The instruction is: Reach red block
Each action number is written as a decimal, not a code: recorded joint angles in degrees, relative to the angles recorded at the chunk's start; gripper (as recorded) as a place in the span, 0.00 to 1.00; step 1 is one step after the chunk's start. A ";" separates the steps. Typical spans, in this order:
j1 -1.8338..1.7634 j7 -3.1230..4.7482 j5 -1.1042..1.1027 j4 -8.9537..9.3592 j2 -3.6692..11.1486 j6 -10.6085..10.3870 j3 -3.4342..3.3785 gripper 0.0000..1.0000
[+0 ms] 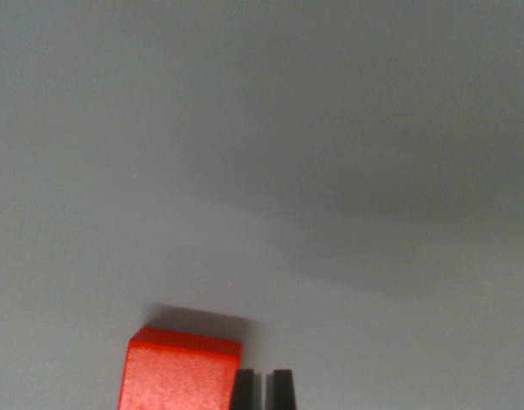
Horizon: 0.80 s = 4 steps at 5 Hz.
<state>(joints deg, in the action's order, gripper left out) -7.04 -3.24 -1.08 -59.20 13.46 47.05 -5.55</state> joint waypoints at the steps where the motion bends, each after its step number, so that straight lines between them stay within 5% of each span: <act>1: 0.00 0.00 0.00 0.00 0.00 0.00 0.00 0.00; 4: -0.76 -0.38 0.01 2.91 1.11 -3.87 -0.79 0.00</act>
<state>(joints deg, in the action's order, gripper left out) -7.80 -3.61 -1.07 -56.30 14.57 43.18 -6.34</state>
